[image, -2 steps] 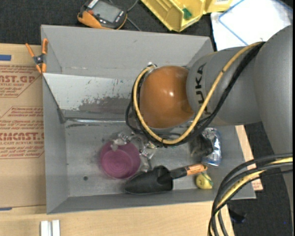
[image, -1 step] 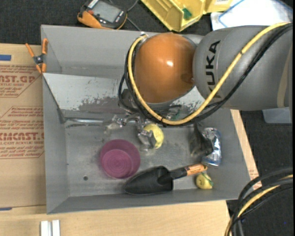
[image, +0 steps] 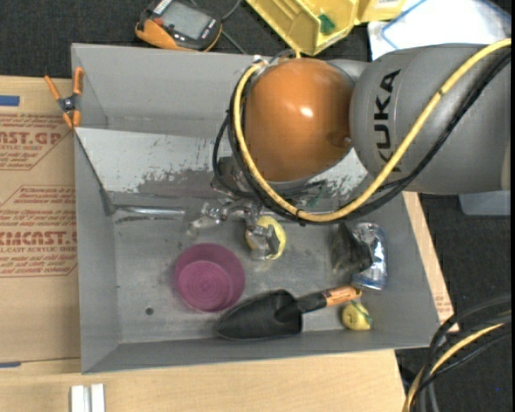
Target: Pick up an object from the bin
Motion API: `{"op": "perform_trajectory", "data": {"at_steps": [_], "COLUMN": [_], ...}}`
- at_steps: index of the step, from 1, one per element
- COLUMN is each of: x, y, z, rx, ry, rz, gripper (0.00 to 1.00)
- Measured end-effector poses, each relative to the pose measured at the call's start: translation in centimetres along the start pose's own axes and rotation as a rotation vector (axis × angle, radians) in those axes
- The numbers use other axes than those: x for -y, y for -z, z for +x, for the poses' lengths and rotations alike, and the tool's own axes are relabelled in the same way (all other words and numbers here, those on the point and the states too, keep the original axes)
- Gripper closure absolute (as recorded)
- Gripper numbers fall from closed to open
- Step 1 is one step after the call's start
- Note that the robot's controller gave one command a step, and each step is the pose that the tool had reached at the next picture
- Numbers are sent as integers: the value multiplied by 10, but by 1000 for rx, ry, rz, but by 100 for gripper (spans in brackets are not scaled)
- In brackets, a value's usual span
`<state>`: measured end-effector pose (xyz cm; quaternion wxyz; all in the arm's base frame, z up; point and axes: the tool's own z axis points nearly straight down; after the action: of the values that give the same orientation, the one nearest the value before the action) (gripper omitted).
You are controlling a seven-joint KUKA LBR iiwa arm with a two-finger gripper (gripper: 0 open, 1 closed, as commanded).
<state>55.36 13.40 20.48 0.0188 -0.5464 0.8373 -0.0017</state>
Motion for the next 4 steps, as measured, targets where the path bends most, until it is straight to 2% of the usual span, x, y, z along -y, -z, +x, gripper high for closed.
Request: {"op": "perform_trajectory", "data": {"at_steps": [1, 2, 3, 4], "x": [-7, -45, -43, -46], "y": [-26, -37, -23, -20], "z": [6, 12, -15, -14], "rx": [-8, -8, 1, -1], "ry": [195, -54, 105, 81], "rz": [-11, -9, -3, -7], "gripper": [0, 0, 0, 0]}}
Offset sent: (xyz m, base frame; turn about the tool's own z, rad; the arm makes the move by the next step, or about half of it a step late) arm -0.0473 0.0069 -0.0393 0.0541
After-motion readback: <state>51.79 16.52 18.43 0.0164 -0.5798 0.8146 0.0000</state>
